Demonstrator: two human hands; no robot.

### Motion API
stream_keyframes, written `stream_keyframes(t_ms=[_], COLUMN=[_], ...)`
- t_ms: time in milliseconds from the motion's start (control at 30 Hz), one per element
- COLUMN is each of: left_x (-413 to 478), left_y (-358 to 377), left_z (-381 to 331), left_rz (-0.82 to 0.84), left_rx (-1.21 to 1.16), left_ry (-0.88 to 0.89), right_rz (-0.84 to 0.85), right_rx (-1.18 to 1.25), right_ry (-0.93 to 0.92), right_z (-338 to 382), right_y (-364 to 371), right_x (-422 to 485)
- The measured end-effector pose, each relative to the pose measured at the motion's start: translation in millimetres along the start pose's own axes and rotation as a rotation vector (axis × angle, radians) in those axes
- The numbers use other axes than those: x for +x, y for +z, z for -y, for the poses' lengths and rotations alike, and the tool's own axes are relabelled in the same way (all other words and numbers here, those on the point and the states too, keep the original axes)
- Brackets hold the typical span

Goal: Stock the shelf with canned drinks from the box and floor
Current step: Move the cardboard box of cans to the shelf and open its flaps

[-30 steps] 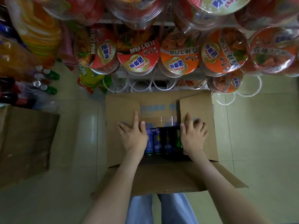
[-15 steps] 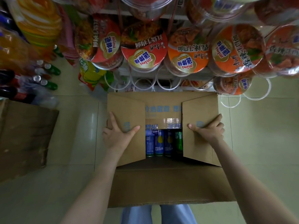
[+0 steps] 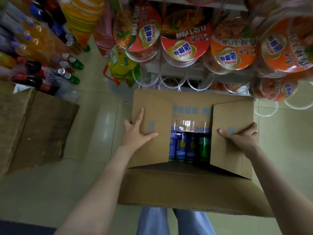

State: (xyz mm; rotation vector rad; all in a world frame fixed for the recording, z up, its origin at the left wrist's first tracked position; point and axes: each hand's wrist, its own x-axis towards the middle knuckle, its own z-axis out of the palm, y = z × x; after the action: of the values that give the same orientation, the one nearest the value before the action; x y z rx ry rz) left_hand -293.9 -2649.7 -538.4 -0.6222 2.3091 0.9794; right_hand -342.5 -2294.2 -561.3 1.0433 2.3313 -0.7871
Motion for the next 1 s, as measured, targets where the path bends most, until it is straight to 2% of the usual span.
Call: stream_keyframes(t_ms=[267,467,733,867,1000], left_x=[6,7,7,8,10], left_y=[-6,-8,-2,6,-2], left_z=[-1,2,19,20,39], left_rz=[0.005,0.000,-0.050,-0.069,-0.041], left_rx=[-0.062,-0.062,-0.048,-0.067,-0.291], left_ry=[-0.053,-0.027,-0.027,-0.005,-0.073], right_rz=[-0.041,-0.066,-0.100,0.020,0.173], right_rx=[-0.039,-0.050,0.041,0.115,0.278], right_ry=[-0.011,-0.013,-0.049,-0.131,-0.164], right_z=[9,7,-9,-24,-41], right_y=[5,6,11,-5,-16], right_x=[-3,-6,-21,-10,-4])
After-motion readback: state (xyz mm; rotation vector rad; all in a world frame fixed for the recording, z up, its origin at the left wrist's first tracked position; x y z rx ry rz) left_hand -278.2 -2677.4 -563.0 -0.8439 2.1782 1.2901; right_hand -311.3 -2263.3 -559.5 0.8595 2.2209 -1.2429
